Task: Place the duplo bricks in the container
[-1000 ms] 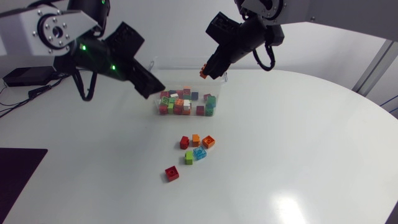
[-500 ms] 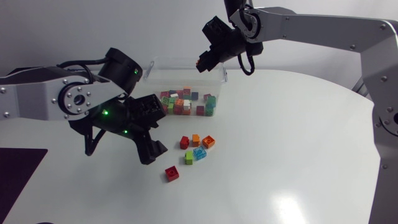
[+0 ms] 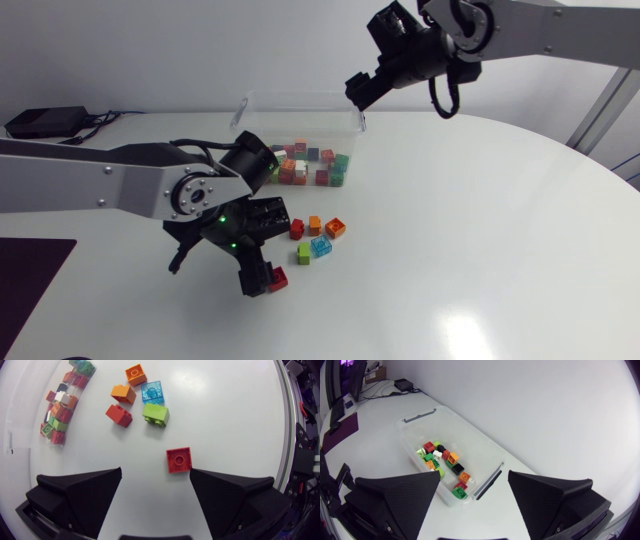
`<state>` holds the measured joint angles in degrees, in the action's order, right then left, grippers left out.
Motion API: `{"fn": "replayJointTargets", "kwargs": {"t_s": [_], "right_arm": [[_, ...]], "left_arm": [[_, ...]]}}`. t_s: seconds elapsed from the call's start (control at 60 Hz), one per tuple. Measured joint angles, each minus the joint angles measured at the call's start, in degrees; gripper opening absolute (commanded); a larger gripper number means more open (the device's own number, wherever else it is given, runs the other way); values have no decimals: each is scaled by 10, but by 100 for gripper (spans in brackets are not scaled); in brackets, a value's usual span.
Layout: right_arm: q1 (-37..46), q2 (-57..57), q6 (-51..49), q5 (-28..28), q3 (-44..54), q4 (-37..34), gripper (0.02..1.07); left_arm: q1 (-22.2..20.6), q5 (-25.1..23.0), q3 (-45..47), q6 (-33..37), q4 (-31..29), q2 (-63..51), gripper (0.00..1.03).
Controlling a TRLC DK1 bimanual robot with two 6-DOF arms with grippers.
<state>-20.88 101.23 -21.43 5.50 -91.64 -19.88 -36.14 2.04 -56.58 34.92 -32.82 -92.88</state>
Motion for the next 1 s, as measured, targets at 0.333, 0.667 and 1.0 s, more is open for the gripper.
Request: {"fn": "replayJointTargets", "kwargs": {"t_s": [0.333, 0.667, 1.0], "right_arm": [[-19, -94, 5, -14, 200, -15, 102], [-77, -103, 63, -58, 229, -77, 102], [-104, 37, 110, -71, 199, -108, 99]], "left_arm": [[-27, 0, -31, -45, -23, -77, 85], [-27, 0, -51, -65, -31, -130, 38], [-21, 0, -52, -67, -73, -106, 37]]}}
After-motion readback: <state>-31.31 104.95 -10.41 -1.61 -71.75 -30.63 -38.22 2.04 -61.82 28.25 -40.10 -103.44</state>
